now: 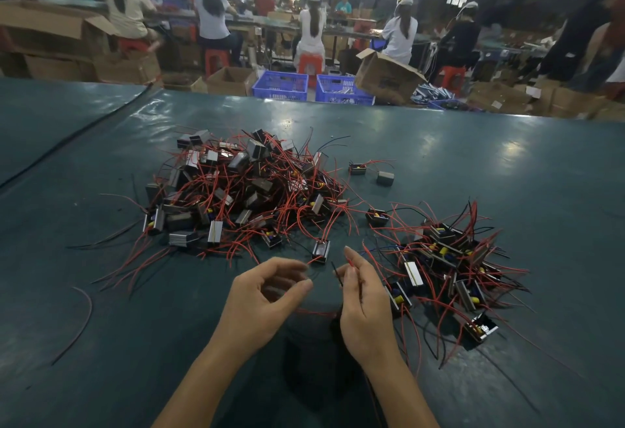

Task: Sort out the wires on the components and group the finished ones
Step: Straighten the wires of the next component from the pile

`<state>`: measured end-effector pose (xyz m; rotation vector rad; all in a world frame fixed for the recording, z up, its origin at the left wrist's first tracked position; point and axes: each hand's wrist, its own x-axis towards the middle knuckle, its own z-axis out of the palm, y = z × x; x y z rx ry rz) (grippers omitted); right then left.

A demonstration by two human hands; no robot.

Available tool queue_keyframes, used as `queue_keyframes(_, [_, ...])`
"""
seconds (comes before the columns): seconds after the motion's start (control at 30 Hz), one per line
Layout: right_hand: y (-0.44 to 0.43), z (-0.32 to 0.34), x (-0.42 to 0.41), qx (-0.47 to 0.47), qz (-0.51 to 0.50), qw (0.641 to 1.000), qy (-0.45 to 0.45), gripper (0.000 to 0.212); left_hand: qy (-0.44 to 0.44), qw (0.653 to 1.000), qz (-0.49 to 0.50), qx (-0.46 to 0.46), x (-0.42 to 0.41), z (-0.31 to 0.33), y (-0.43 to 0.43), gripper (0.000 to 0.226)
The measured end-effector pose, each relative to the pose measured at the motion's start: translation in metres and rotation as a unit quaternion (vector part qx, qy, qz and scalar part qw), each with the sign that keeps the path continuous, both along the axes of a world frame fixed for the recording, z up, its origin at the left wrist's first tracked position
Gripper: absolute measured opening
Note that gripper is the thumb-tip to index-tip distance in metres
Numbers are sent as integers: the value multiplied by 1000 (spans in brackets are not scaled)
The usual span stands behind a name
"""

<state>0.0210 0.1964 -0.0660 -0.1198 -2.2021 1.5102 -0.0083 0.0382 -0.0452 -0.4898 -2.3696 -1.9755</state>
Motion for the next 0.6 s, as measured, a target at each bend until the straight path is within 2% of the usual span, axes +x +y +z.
queue_keyframes(0.07, [-1,2,1,54,5,999,2,40,0,1000,-5,17,3,1,5,32])
queue_keyframes(0.13, [-3,2,3,108,20,994,13,43,14,999,-18,26,7,1,11,35])
queue_keyframes(0.23, [-7,1,6,198,17,980,22,45,47,999,7,23,12,1,16,21])
queue_keyframes(0.33, [-7,4,8,253,-34,966,44,47,77,997,28,5,10,-1,13,11])
queue_keyframes(0.47, [-4,6,6,218,-89,967,95,34,60,997,37,12,8,-2,12,6])
queue_keyframes(0.6, [-3,8,6,162,-113,971,135,21,-65,989,26,130,5,3,13,15])
